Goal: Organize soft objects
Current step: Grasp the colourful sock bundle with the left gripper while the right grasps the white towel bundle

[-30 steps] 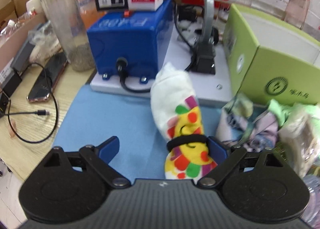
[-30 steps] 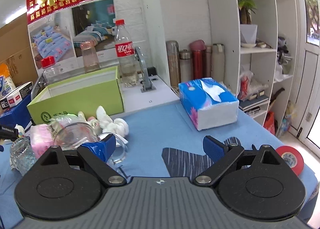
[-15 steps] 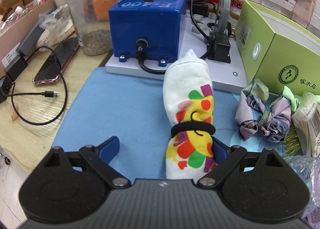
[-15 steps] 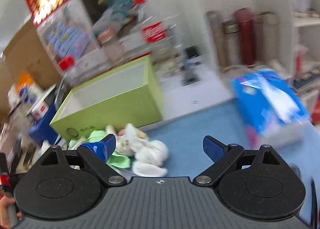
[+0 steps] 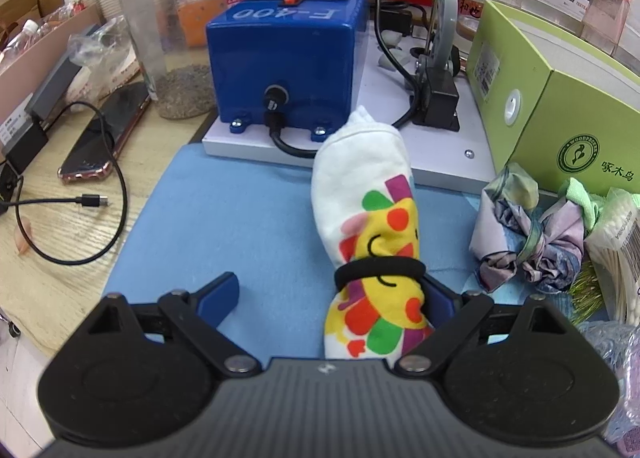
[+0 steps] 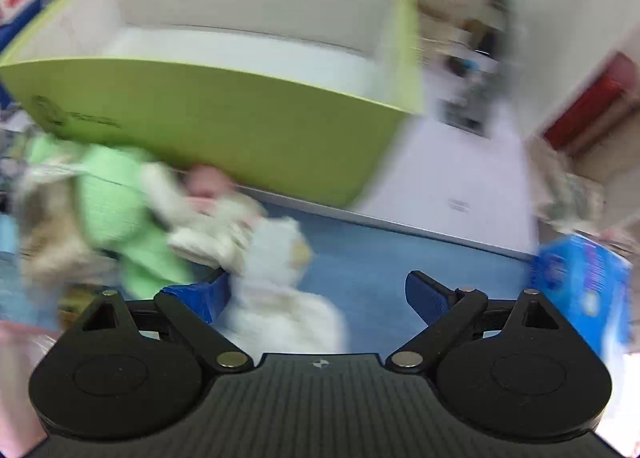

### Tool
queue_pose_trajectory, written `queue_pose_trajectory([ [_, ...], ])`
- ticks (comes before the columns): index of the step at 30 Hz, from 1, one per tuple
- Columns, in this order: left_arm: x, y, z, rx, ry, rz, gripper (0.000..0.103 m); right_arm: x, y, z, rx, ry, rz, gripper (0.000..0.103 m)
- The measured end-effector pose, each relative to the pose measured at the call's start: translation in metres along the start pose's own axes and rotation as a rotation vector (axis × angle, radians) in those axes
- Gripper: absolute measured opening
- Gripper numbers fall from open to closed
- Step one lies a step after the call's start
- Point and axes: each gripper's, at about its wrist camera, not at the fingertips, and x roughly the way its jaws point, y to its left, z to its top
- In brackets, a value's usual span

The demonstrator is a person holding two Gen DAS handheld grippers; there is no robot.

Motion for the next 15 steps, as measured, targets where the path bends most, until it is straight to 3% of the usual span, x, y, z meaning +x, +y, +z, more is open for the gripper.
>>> queue_pose_trajectory([
  [3,0.000,-0.001,0.000,0.000,-0.004,0.002,0.093,-0.018,-0.029,-0.022,0.045,-0.023,-0.081,0.081],
  [7,0.000,-0.001,0.000,-0.001,-0.004,0.003,0.093,-0.068,-0.052,-0.054,0.111,-0.156,-0.068,0.081],
  [10,0.000,-0.003,0.000,-0.003,-0.004,0.007,0.093,-0.090,-0.062,-0.077,0.238,-0.281,0.050,0.081],
  [13,0.000,-0.002,0.000,-0.002,-0.006,0.006,0.093,-0.078,-0.053,-0.091,0.247,-0.316,0.187,0.081],
  [15,0.000,-0.001,-0.001,-0.001,-0.008,0.004,0.093,-0.063,-0.041,-0.097,0.233,-0.329,0.213,0.081],
])
